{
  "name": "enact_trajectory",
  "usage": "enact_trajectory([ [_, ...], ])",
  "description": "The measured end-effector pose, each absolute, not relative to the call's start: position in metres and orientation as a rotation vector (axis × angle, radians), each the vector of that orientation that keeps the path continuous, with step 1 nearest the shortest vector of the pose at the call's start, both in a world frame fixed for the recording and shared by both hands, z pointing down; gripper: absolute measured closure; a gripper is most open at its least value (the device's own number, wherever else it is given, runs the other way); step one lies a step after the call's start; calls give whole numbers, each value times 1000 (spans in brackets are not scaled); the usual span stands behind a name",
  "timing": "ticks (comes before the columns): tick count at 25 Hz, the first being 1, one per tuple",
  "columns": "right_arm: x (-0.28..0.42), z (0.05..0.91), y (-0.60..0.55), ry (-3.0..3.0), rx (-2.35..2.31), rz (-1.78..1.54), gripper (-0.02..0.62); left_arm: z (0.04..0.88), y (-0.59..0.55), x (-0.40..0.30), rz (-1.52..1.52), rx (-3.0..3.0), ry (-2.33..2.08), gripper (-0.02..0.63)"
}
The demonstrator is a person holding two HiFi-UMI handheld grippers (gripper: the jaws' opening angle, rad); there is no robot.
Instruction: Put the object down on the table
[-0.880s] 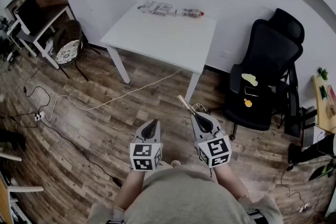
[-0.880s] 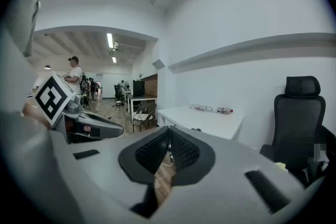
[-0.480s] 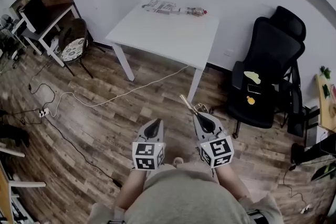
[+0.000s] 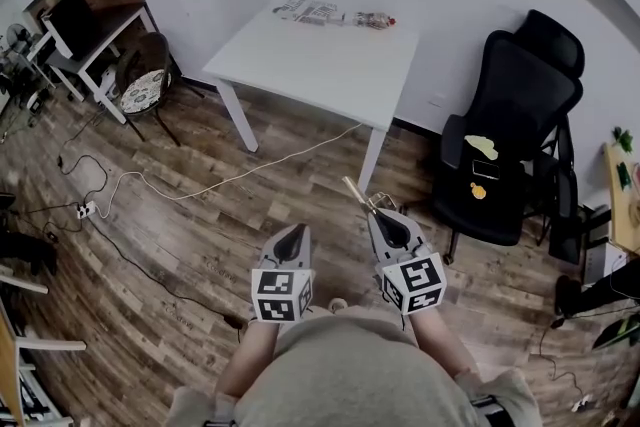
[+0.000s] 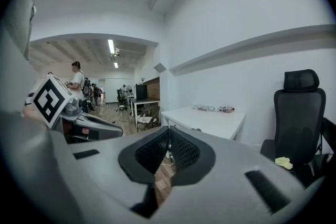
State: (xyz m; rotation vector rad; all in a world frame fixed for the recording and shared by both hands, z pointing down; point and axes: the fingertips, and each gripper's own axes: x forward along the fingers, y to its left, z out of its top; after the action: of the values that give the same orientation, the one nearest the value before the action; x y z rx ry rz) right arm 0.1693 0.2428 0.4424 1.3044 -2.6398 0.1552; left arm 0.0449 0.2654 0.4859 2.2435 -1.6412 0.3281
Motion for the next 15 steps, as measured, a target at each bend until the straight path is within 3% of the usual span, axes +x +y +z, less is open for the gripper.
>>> enact_trajectory([
  [15,179,442,231,-2657,1316,153,586,490,262,55,318,2230,-1649,591],
])
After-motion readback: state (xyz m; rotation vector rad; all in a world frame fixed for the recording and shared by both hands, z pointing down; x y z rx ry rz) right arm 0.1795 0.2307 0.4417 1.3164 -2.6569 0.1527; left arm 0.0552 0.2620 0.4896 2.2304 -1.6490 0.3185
